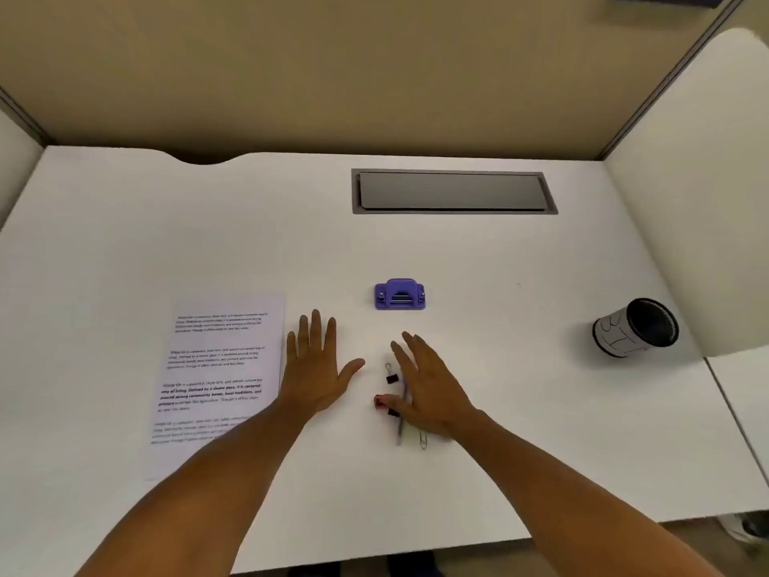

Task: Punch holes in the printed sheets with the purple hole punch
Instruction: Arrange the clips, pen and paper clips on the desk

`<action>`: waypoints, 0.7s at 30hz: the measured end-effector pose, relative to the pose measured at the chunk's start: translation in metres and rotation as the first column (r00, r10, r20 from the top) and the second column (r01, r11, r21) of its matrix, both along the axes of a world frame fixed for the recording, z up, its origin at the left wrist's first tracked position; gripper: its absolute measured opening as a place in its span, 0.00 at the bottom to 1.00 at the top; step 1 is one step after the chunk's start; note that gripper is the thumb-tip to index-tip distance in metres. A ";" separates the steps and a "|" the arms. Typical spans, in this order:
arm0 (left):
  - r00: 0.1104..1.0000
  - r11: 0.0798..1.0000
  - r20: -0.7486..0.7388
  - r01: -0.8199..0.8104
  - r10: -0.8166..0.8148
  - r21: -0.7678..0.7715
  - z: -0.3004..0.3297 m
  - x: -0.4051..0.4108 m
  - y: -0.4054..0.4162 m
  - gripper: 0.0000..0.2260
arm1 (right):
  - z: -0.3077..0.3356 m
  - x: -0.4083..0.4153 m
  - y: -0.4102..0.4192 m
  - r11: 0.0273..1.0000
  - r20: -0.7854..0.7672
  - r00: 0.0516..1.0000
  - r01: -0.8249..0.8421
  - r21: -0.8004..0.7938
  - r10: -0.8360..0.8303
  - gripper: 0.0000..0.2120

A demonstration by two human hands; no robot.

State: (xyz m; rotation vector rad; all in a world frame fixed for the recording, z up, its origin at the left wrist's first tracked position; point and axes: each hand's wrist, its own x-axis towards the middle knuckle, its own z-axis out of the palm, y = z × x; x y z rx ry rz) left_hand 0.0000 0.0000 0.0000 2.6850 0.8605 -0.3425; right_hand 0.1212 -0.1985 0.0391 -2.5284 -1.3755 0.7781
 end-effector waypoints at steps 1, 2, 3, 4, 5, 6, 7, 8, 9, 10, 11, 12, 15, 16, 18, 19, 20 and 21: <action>1.000 1.000 -0.025 -0.011 0.011 -0.017 -0.004 0.001 -0.002 0.46 | -0.003 -0.002 -0.002 0.999 0.003 0.999 -0.043 -0.004 0.043 0.44; 0.999 0.999 -0.030 -0.025 0.024 -0.022 -0.008 0.001 -0.004 0.46 | -0.006 -0.004 -0.004 0.996 0.038 0.995 -0.092 -0.008 0.092 0.43; 0.999 1.000 -0.041 -0.023 0.023 -0.007 -0.013 0.000 -0.006 0.44 | -0.009 -0.007 -0.007 0.991 0.078 0.988 -0.129 -0.023 0.130 0.43; 0.999 1.000 -0.028 -0.023 0.023 0.012 -0.017 -0.001 -0.008 0.42 | -0.014 -0.011 -0.010 0.987 0.112 0.981 -0.158 -0.019 0.159 0.42; 1.000 0.999 -0.007 -0.024 0.024 0.038 -0.022 -0.002 -0.011 0.40 | -0.018 -0.015 -0.012 0.987 0.130 0.979 -0.160 -0.008 0.159 0.41; 1.000 0.997 0.009 -0.025 0.025 0.066 -0.025 -0.002 -0.014 0.38 | -0.022 -0.019 -0.014 0.989 0.146 0.979 -0.149 0.016 0.145 0.39; 0.999 0.996 0.015 -0.034 0.033 0.087 -0.027 -0.003 -0.017 0.36 | -0.026 -0.022 -0.015 0.991 0.162 0.979 -0.131 0.040 0.123 0.37; 0.999 0.994 0.029 -0.042 0.039 0.105 -0.027 -0.002 -0.019 0.34 | -0.030 -0.025 -0.017 0.992 0.190 0.977 -0.114 0.061 0.101 0.35; 0.998 0.991 0.041 -0.058 0.053 0.118 -0.029 -0.001 -0.021 0.33 | -0.035 -0.027 -0.017 0.993 0.214 0.974 -0.093 0.068 0.076 0.35; 0.997 0.989 0.049 -0.073 0.067 0.129 -0.030 0.001 -0.022 0.32 | -0.040 -0.030 -0.018 0.995 0.228 0.972 -0.075 0.071 0.057 0.35; 0.995 0.987 0.060 -0.084 0.076 0.138 -0.032 0.002 -0.023 0.32 | -0.044 -0.032 -0.018 0.995 0.234 0.971 -0.070 0.068 0.053 0.36; 0.994 0.985 0.074 -0.089 0.078 0.150 -0.034 0.002 -0.024 0.32 | -0.049 -0.033 -0.018 0.993 0.233 0.970 -0.089 0.075 0.070 0.36; 0.992 0.981 0.102 -0.089 0.073 0.172 -0.041 -0.001 -0.023 0.31 | -0.058 -0.031 -0.016 0.972 0.284 0.935 -0.230 0.036 0.211 0.33; 0.991 0.981 0.117 -0.091 0.071 0.171 -0.043 -0.002 -0.023 0.31 | -0.059 -0.030 -0.015 0.966 0.296 0.925 -0.256 0.028 0.237 0.31; 0.990 0.980 0.125 -0.089 0.068 0.176 -0.045 -0.003 -0.022 0.31 | -0.063 -0.029 -0.012 0.965 0.308 0.919 -0.263 0.013 0.247 0.29; 0.990 0.980 0.128 -0.089 0.067 0.177 -0.046 -0.003 -0.022 0.31 | -0.064 -0.029 -0.012 0.966 0.306 0.921 -0.258 0.009 0.242 0.28; 0.989 0.980 0.132 -0.087 0.064 0.179 -0.046 -0.003 -0.022 0.31 | -0.066 -0.029 -0.011 0.968 0.307 0.922 -0.250 0.010 0.235 0.27; 0.989 0.980 0.136 -0.085 0.061 0.179 -0.047 -0.003 -0.022 0.31 | -0.067 -0.029 -0.011 0.970 0.310 0.923 -0.244 0.008 0.230 0.27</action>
